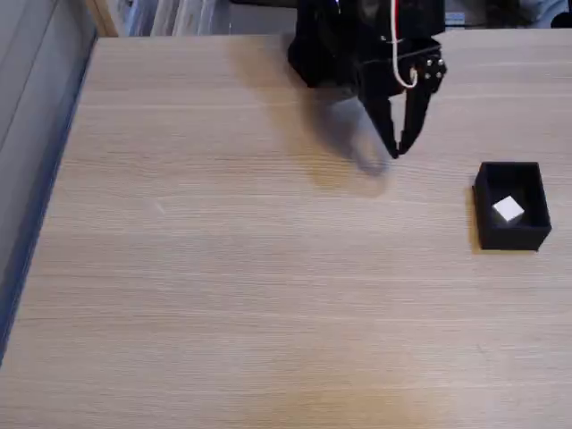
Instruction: Pick a white block and place it in the black box.
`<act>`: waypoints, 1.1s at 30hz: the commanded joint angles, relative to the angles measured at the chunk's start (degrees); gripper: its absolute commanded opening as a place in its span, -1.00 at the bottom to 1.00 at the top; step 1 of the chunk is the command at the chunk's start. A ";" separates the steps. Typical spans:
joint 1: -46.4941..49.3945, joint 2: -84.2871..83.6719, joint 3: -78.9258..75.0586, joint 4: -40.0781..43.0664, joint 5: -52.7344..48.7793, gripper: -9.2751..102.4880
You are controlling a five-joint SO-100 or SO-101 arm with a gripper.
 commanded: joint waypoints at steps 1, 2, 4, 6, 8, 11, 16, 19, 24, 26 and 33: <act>3.43 6.33 5.71 -1.76 -2.29 -0.83; 4.66 7.82 7.38 -2.29 -2.46 -0.83; 6.77 10.63 10.72 -3.25 -3.78 -0.83; 8.61 13.80 14.24 -3.52 -5.01 -0.83; 10.02 18.02 17.84 -2.90 -5.89 -0.83; 11.51 25.58 22.94 0.44 -6.42 -0.83; 13.89 35.60 27.60 11.16 -5.71 -0.83; 13.89 37.88 27.60 16.26 -4.31 -0.83; 13.54 40.08 27.69 21.71 -3.96 -0.83; 13.71 40.08 27.77 21.71 -4.13 -0.83; 13.62 40.17 27.77 22.06 -6.86 -0.77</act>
